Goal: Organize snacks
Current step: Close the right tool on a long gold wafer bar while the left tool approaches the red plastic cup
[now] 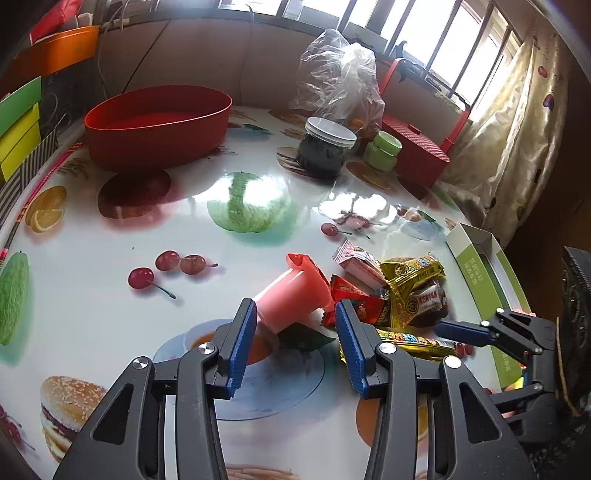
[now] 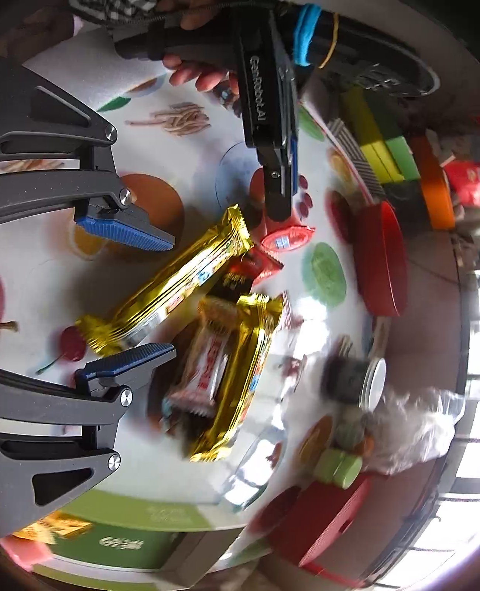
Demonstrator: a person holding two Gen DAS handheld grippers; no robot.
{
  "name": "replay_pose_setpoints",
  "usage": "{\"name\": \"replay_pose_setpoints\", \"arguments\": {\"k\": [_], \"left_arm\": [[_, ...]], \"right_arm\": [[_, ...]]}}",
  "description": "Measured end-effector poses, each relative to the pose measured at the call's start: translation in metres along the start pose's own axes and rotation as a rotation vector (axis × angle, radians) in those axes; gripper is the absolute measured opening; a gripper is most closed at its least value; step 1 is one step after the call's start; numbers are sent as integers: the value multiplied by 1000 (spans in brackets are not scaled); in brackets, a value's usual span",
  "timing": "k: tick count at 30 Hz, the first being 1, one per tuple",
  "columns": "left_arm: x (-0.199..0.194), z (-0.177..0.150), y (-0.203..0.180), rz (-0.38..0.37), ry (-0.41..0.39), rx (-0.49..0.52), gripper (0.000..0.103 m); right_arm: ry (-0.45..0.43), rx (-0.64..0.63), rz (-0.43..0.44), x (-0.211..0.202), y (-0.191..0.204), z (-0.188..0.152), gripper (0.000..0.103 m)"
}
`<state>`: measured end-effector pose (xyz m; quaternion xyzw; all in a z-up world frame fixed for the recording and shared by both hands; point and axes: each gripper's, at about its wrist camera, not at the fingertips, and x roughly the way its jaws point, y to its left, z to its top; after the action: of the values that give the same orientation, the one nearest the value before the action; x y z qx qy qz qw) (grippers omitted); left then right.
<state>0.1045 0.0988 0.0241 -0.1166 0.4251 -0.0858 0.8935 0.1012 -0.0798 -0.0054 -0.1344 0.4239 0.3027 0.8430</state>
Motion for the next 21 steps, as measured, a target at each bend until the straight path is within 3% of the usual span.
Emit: {"name": "replay_pose_setpoints", "arguments": {"k": [7,11,14,21], "left_arm": [[-1,4,2,21,-5,27,45],[0,8,0,33,-4,52,46],[1,10,-4,23,-1,101,52],[10,14,-9,33,16,167,52]], "right_arm": [[23,-36,-21,14,7,4,52],[9,11,-16,14,4,2,52],[1,22,-32,11,5,-1,46],[-4,13,-35,5,8,-10,28]]}}
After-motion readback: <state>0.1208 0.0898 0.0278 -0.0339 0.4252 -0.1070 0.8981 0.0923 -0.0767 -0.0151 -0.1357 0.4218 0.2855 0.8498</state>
